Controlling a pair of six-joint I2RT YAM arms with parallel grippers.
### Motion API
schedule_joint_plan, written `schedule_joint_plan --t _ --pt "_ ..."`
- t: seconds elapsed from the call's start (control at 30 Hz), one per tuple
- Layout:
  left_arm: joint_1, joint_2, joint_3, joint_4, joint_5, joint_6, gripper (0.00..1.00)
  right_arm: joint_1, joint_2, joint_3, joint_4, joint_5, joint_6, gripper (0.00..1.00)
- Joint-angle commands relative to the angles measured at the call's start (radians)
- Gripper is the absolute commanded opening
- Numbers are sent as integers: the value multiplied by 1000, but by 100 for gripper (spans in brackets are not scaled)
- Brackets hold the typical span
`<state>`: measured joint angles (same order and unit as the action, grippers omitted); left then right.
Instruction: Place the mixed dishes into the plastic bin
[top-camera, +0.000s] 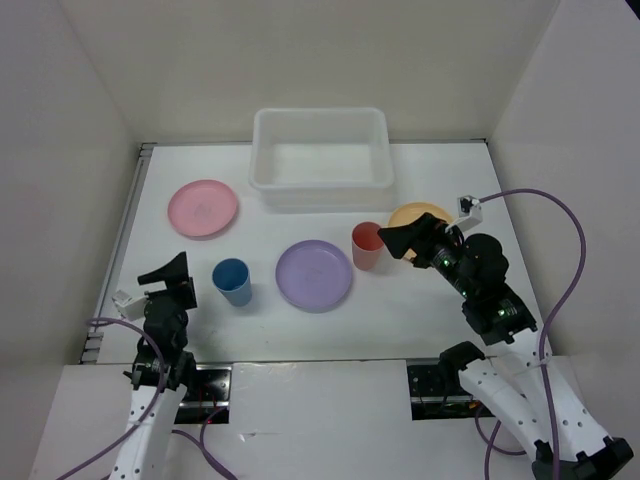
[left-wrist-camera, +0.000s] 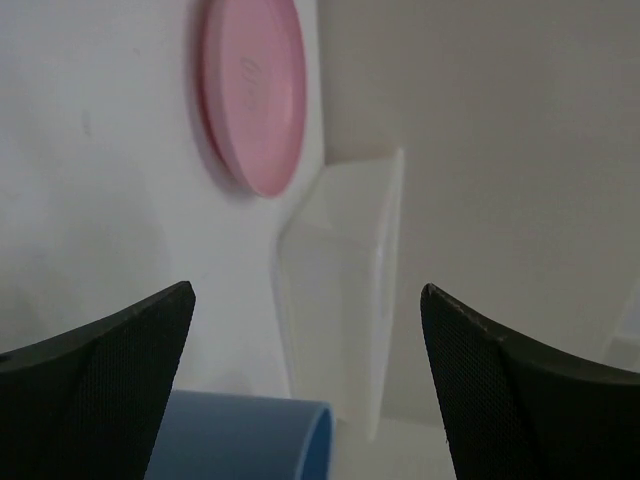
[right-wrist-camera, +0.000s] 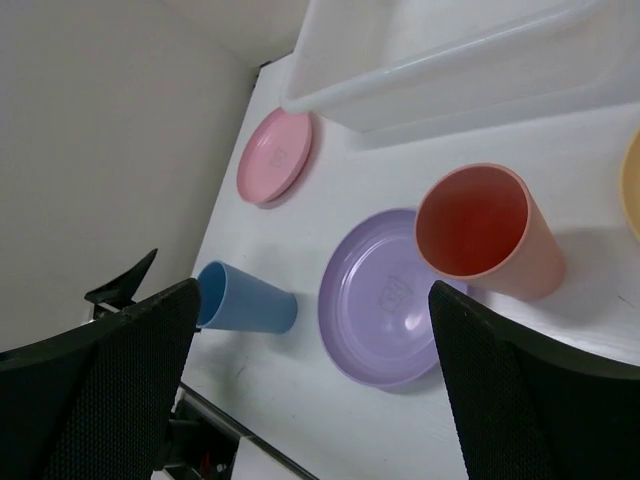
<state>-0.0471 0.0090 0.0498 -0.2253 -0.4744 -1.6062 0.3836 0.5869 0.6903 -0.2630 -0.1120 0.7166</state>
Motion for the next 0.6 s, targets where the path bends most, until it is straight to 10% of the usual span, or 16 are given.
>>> schedule_joint_plan --t 0.0,0.33,0.57 --pt "7 -118 34 217 206 -12 100 3 -13 55 -12 8 -40 99" --pt "7 -84 215 564 359 279 100 3 -114 5 54 100 -11 99" --pt "7 314 617 540 642 626 100 -17 11 35 54 178 -13 99"
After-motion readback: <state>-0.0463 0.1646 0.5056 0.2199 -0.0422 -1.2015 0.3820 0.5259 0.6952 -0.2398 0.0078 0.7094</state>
